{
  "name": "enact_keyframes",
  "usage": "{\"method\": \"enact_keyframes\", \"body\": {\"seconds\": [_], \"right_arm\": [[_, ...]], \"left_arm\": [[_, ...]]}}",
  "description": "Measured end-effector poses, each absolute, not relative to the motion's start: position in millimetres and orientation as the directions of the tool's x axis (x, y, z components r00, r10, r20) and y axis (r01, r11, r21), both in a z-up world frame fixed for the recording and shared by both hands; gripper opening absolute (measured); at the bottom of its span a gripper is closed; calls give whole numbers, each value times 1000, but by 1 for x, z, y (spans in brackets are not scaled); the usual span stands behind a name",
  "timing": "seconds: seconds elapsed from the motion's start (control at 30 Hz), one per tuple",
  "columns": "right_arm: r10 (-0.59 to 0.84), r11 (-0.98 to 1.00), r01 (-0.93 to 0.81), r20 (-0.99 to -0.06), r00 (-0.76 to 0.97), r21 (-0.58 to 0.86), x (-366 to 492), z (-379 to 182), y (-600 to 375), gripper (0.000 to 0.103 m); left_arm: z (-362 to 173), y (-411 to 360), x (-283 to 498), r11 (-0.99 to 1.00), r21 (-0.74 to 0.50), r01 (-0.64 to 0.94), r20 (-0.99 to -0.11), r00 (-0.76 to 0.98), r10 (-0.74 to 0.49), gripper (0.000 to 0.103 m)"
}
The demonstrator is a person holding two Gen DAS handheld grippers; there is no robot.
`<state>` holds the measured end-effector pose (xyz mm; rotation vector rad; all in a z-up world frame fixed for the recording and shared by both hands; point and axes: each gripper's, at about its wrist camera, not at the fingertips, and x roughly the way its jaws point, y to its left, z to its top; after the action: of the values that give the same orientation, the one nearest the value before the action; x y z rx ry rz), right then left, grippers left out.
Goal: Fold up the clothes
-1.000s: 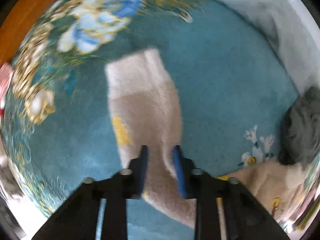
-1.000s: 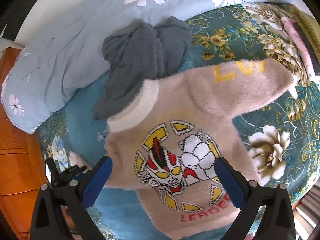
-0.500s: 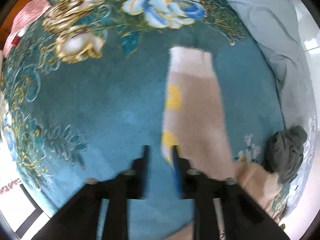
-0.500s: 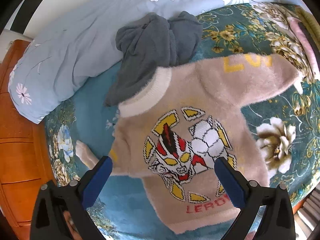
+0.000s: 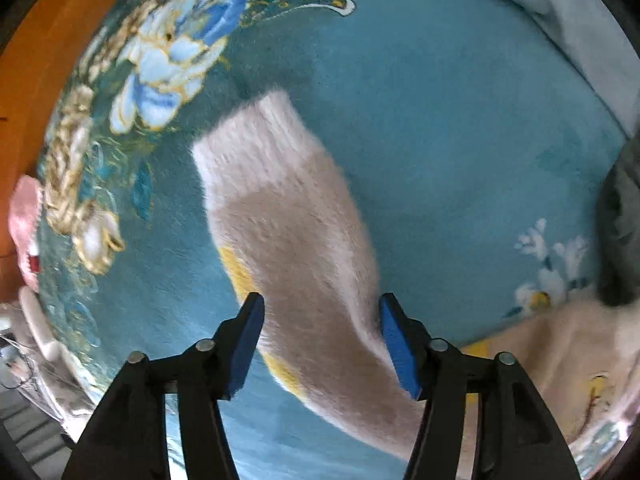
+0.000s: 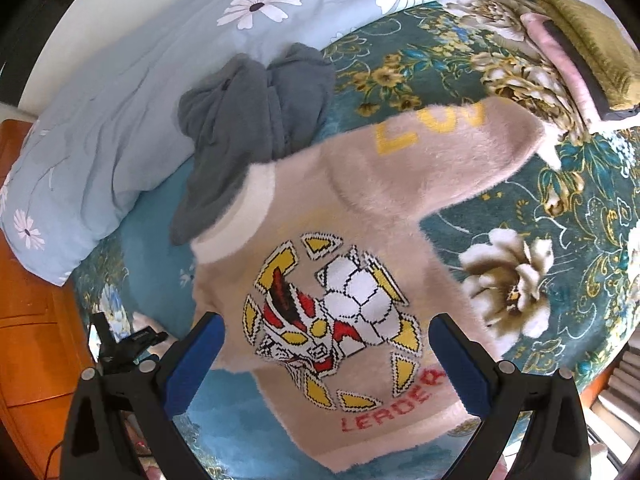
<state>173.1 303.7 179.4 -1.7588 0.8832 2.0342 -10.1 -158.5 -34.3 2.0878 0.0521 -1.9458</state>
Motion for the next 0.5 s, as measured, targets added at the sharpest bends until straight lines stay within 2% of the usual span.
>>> {"method": "enact_keyframes", "body": {"seconds": [0.03,0.07,0.13,0.23,0.43,0.5], "right_arm": [[-158,-763,-597,-967,-199,247,172,180,304,103],[-157,-765,-595,-967,-199,247,171,180,305,103],[-162,-767,-591,-966,-199,250,168,179,304,103],[-183,-768,-582,-962,-200,267,164,176,298,103],[-227,-795,-524,-950,-214,307,159,177,279,103],[-238,-793,-520,-947,-216,317,161,177,276,103]], "left_arm": [[-33,-159,-7,-957,181,229,-982,91,-164,29],[-32,-159,-4,-955,178,239,-983,92,-161,20],[-30,-159,3,-952,181,246,-982,92,-163,11],[-19,-167,21,-937,180,301,-984,67,-167,10],[17,-203,89,-814,49,578,-995,-41,-90,9],[16,-215,109,-763,26,646,-998,-29,-58,9]]}}
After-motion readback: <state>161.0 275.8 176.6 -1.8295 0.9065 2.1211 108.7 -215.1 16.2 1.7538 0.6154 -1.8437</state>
